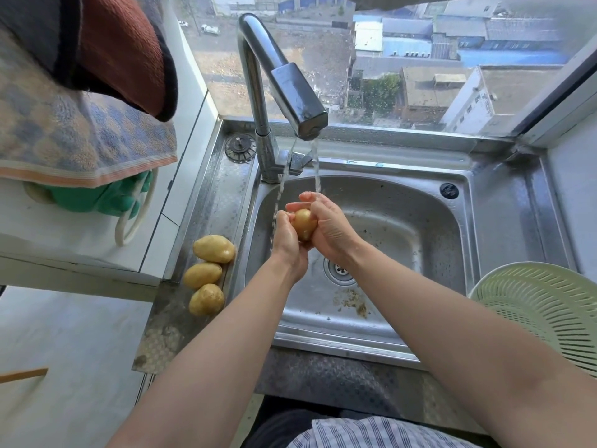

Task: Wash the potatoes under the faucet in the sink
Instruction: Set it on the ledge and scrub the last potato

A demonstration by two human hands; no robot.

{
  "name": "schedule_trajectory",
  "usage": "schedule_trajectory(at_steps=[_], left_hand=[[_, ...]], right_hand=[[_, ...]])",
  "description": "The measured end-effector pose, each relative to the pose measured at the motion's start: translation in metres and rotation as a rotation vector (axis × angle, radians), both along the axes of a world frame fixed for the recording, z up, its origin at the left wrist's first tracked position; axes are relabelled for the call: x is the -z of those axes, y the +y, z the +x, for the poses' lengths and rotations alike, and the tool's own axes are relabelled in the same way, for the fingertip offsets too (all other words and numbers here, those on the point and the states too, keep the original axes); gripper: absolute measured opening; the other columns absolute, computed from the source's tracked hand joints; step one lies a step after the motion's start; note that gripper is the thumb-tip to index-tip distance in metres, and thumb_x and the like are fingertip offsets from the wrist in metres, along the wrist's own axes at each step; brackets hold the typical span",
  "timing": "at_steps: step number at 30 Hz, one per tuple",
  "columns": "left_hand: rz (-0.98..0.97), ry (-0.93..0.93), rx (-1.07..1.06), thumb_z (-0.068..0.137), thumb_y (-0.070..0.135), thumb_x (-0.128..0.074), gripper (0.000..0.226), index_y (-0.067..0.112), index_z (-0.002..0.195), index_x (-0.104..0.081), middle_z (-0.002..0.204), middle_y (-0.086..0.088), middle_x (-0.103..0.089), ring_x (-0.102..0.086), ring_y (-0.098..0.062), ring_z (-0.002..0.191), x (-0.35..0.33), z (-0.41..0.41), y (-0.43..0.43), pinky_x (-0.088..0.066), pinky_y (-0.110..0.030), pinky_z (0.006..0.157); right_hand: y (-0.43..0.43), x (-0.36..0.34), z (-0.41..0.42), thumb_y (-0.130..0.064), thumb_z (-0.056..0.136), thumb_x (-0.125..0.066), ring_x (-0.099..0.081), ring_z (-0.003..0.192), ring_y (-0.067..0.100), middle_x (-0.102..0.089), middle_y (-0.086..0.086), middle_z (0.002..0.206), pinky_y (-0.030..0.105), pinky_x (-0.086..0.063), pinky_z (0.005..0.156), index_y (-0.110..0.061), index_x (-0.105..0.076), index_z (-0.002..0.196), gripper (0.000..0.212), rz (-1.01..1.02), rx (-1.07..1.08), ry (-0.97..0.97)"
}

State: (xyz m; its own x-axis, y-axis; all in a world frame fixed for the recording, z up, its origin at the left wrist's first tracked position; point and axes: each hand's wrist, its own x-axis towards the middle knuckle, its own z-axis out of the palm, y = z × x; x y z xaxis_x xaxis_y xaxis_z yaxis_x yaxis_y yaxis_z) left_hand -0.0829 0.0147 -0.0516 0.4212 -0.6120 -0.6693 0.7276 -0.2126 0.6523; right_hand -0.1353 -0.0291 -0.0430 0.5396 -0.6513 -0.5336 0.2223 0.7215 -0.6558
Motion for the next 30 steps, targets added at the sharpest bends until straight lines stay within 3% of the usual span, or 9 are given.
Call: schedule_trajectory(at_steps=[6,8,11,16,18,20,23,26,30], left_hand=[[0.067,-0.081,0.061,0.096,0.034,-0.028,0.037,0.017,0.092,-0.061,0.083,-0.009,-0.060,-0.053,-0.020,0.077,0.003,0.002,0.003,-0.040,-0.028,0.061],[0.153,-0.163,0.154,0.098,0.049,-0.029,0.045,0.020,0.089,-0.062,0.073,-0.005,-0.057,-0.048,-0.015,0.064,-0.002,-0.003,0.003,-0.036,-0.025,0.052],[0.253,-0.252,0.270,0.096,0.063,-0.022,0.063,0.017,0.090,-0.065,0.062,-0.003,-0.056,-0.049,-0.012,0.051,-0.006,-0.013,-0.002,-0.037,-0.017,0.041],[0.176,-0.302,0.251,0.098,0.054,-0.029,0.060,0.007,0.099,-0.066,0.063,-0.001,-0.055,-0.047,-0.008,0.050,-0.014,-0.023,-0.006,-0.032,-0.010,0.034],[0.219,-0.292,0.216,0.101,0.049,-0.027,0.055,0.010,0.084,-0.062,0.055,0.001,-0.048,-0.040,-0.007,0.045,-0.020,-0.015,-0.003,-0.028,-0.011,0.032],[0.297,-0.333,0.227,0.101,0.039,-0.026,0.047,0.014,0.072,-0.053,0.054,-0.002,-0.043,-0.034,-0.011,0.043,-0.019,-0.002,0.001,-0.025,-0.016,0.034],[0.404,-0.453,0.256,0.099,0.027,-0.029,0.040,0.006,0.086,-0.060,0.063,-0.011,-0.052,-0.045,-0.020,0.050,-0.010,0.011,0.005,-0.034,-0.025,0.043],[0.409,-0.672,0.257,0.101,0.033,-0.029,0.053,-0.006,0.097,-0.065,0.096,-0.028,-0.068,-0.063,-0.042,0.090,-0.002,0.008,0.007,-0.051,-0.045,0.074],[0.221,-0.664,0.419,0.097,0.062,-0.023,0.074,0.003,0.098,-0.067,0.092,-0.018,-0.070,-0.058,-0.028,0.069,-0.013,-0.009,0.000,-0.045,-0.031,0.062]], right_hand=[[0.003,-0.002,-0.003,0.009,0.081,-0.028,-0.055,0.084,0.023,-0.059,0.021,0.099,0.023,-0.047,0.054,-0.007,-0.053,0.094,0.032,-0.047,-0.056,-0.022],[-0.001,0.003,-0.011,-0.005,0.087,-0.041,-0.059,0.090,0.021,-0.063,0.015,0.107,0.022,-0.047,0.055,-0.014,-0.061,0.098,0.025,-0.222,-0.189,0.121],[-0.007,0.012,-0.023,-0.025,0.094,-0.055,-0.064,0.085,0.016,-0.068,0.005,0.094,0.030,-0.051,0.066,-0.021,-0.064,0.097,0.011,-0.400,-0.256,0.339],[-0.008,0.014,-0.008,-0.027,0.099,-0.044,-0.063,0.078,0.019,-0.065,0.007,0.082,0.030,-0.052,0.064,-0.013,-0.065,0.088,0.027,-0.365,-0.057,0.375],[-0.006,0.008,-0.002,-0.025,0.101,-0.043,-0.063,0.074,0.014,-0.065,0.006,0.085,0.022,-0.050,0.053,-0.010,-0.066,0.098,0.028,-0.353,-0.070,0.350],[-0.003,0.005,0.002,-0.022,0.099,-0.047,-0.062,0.076,0.012,-0.064,0.005,0.091,0.020,-0.050,0.051,-0.009,-0.063,0.108,0.023,-0.401,-0.145,0.289],[-0.002,0.007,0.007,-0.015,0.094,-0.055,-0.058,0.083,0.013,-0.059,-0.001,0.090,0.030,-0.055,0.072,-0.009,-0.062,0.102,0.013,-0.536,-0.210,0.356],[-0.008,0.005,0.013,-0.021,0.100,-0.045,-0.055,0.072,0.014,-0.057,0.001,0.077,0.033,-0.049,0.068,-0.009,-0.061,0.086,0.024,-0.514,-0.109,0.454],[-0.016,0.005,0.010,-0.030,0.105,-0.028,-0.056,0.073,0.017,-0.060,0.005,0.084,0.027,-0.046,0.059,-0.007,-0.062,0.099,0.041,-0.318,0.051,0.513]])
